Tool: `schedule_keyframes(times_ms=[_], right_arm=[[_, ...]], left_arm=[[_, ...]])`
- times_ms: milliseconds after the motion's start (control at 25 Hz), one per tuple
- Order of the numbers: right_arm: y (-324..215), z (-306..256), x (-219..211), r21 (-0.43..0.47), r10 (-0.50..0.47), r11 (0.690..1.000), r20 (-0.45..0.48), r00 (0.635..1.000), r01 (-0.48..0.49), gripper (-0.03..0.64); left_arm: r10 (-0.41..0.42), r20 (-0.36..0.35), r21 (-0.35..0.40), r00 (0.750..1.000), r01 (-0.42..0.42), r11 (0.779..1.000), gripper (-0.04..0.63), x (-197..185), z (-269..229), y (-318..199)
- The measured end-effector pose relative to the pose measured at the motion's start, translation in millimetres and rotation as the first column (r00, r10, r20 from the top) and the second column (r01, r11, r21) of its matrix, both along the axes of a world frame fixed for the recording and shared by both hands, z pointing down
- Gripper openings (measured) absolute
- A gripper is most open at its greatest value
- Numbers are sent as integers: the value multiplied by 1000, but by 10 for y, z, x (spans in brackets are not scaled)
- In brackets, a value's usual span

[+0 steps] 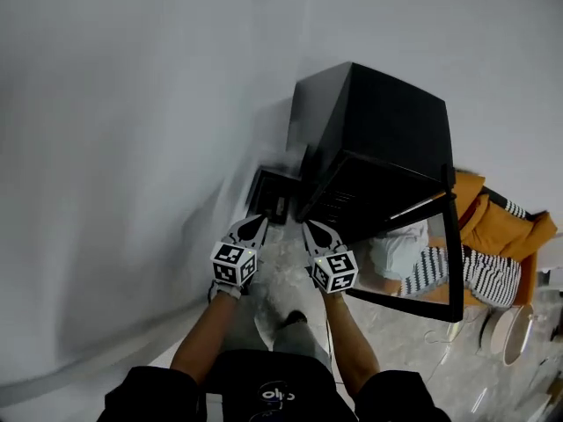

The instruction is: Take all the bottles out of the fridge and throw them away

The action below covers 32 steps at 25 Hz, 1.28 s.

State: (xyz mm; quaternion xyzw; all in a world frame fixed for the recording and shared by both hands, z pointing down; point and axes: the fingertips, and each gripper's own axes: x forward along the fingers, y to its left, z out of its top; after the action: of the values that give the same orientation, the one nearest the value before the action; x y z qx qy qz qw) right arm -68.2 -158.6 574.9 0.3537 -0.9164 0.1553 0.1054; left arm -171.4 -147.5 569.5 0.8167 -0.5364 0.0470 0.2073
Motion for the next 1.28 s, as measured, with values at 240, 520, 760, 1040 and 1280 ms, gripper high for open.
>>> schedule_keyframes(times_ms=[240, 520, 760, 1040, 1280], right_arm=[[521, -654, 724, 29, -55, 998, -11, 998, 55, 9], [960, -1174, 1635, 71, -9, 997, -3, 1000, 9, 9], [1276, -1487, 2268, 123, 58, 991, 2, 998, -58, 9], [1628, -1687, 2845, 164, 171, 971, 21, 985, -173, 9], [1964, -1675, 3072, 166, 197, 966, 18, 980, -198, 9]], left_arm=[[4, 0, 75, 1000, -4, 997, 8, 717, -761, 249], [93, -10, 160, 996, -90, 983, 6, 1629, -1432, 677], [167, 1, 171, 986, -165, 971, 6, 2194, -1602, 1058], [272, 80, 188, 959, -283, 941, 8, 2661, -1685, 1487], [288, 79, 200, 955, -298, 933, 6, 2821, -1801, 1685]])
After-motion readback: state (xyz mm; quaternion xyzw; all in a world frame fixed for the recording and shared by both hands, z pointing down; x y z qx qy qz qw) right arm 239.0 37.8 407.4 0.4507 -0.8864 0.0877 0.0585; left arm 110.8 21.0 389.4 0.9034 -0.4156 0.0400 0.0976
